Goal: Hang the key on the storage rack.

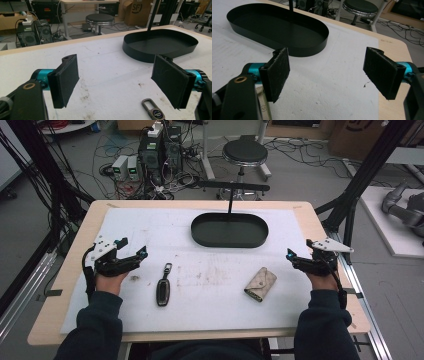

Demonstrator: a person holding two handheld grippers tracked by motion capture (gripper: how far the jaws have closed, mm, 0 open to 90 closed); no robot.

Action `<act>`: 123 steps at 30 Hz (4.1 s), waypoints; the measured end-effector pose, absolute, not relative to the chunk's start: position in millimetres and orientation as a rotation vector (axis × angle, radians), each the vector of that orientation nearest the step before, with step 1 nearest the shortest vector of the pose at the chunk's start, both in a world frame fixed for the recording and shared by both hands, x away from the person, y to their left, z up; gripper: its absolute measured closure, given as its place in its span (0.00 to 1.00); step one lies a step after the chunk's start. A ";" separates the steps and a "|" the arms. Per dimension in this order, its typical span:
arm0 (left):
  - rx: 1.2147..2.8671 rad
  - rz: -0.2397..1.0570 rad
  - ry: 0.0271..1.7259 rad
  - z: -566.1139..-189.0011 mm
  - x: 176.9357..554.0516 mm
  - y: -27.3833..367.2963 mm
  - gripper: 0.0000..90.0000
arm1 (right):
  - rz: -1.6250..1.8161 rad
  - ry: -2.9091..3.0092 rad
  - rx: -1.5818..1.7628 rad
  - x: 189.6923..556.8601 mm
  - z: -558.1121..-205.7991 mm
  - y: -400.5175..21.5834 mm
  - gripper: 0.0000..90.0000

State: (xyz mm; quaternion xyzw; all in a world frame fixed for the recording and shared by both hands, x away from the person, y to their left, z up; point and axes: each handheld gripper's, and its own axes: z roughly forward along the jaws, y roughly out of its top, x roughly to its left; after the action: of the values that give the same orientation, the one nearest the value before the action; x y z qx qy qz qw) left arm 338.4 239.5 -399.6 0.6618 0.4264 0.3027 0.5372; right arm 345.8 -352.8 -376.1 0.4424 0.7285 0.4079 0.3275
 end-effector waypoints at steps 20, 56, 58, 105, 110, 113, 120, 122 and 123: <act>1.704 0.630 0.991 -409.9 341.5 213.4 0.29 | 1.080 1.900 1.151 344.4 -373.0 -354.3 0.24; 2.112 0.487 1.074 -442.3 351.4 153.0 0.75 | 1.062 1.918 1.142 343.2 -374.6 -348.9 0.24; 2.104 0.479 1.080 -442.5 352.3 153.0 0.75 | 1.062 1.920 1.142 343.3 -374.7 -348.9 0.24; 2.133 0.453 1.081 -439.4 339.9 149.4 0.43 | 1.064 1.930 1.147 344.1 -375.9 -349.9 0.25; 2.151 0.444 1.125 -439.7 334.7 151.7 0.42 | 1.062 1.933 1.145 344.3 -376.0 -349.7 0.25; 2.164 0.440 1.107 -438.2 334.9 151.3 0.53 | 1.063 1.934 1.141 343.9 -375.3 -349.9 0.25; 2.164 0.407 1.107 -436.8 339.0 152.1 0.54 | 1.064 1.943 1.136 343.6 -375.0 -348.8 0.27; 2.133 0.398 1.109 -435.3 341.2 153.8 0.54 | 1.065 1.943 1.133 343.7 -374.9 -348.6 0.27; 2.114 0.395 1.110 -433.7 342.5 154.7 0.54 | 1.073 1.936 1.138 343.3 -374.0 -348.6 0.27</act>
State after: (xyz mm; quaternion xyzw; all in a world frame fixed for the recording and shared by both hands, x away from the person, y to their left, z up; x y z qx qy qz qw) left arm 342.5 154.7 -433.7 0.8173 0.4291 0.1526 0.3529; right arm 343.3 -348.6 -374.0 0.4331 0.7369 0.4084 0.3203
